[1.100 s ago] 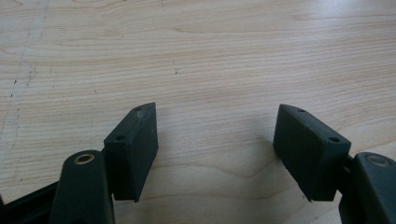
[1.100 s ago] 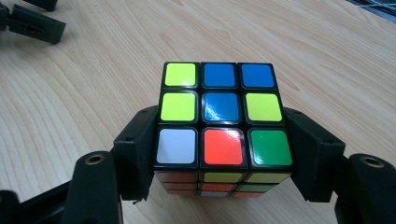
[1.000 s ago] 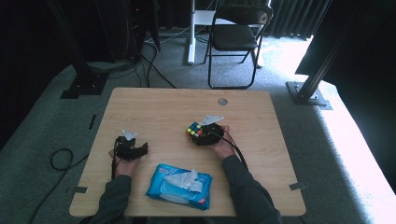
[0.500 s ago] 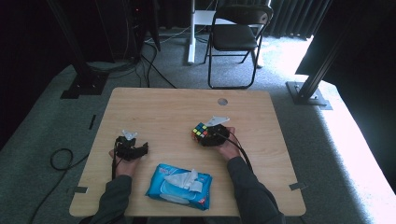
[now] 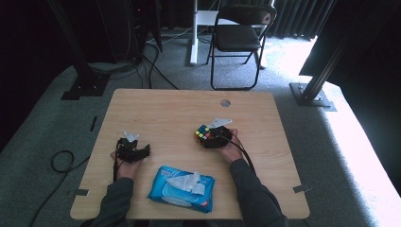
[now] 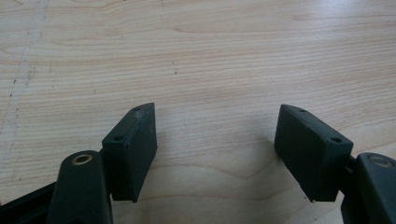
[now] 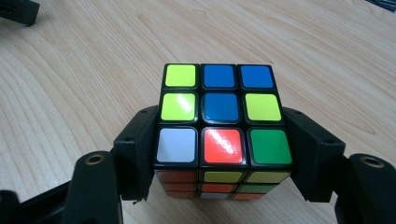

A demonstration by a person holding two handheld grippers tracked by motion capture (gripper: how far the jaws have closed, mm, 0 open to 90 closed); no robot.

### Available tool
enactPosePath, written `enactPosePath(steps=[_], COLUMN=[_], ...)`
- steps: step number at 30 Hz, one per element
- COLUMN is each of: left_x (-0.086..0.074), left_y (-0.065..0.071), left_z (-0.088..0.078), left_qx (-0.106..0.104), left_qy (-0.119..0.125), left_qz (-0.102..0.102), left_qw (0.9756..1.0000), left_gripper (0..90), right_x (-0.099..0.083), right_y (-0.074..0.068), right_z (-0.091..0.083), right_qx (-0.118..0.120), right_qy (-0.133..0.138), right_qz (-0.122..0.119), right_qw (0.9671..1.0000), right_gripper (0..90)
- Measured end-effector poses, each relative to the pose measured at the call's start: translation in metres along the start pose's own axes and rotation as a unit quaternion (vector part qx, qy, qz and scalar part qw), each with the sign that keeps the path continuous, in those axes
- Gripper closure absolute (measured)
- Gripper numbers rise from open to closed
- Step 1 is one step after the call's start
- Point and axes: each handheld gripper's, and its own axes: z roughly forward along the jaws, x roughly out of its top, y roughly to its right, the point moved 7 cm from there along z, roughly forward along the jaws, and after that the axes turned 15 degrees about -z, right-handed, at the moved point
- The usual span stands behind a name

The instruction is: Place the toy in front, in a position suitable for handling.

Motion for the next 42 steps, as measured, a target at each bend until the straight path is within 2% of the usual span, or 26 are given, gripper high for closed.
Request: enactPosePath(steps=[11, 21, 36, 42], left_x=[0.000, 0.000, 0.000, 0.000], left_y=[0.000, 0.000, 0.000, 0.000], left_z=[0.000, 0.000, 0.000, 0.000], left_qx=[0.000, 0.000, 0.000, -0.001], left_qy=[0.000, 0.000, 0.001, 0.000], left_qz=[0.000, 0.000, -0.001, -0.001], left_qw=[1.0000, 1.0000, 1.0000, 1.0000], left_gripper=[30.2, 30.2, 30.2, 30.2], right_x=[-0.002, -0.002, -0.001, -0.004], right_y=[-0.001, -0.001, -0.004, -0.003], right_z=[0.003, 0.000, -0.021, -0.031], right_qx=[0.007, 0.007, 0.002, 0.003], right_qy=[0.003, 0.007, 0.039, 0.049], right_qz=[0.007, 0.007, 0.007, 0.008], right_qw=[0.9999, 0.9999, 0.9992, 0.9987], right_gripper=[33.8, 25.4, 24.3, 27.0])
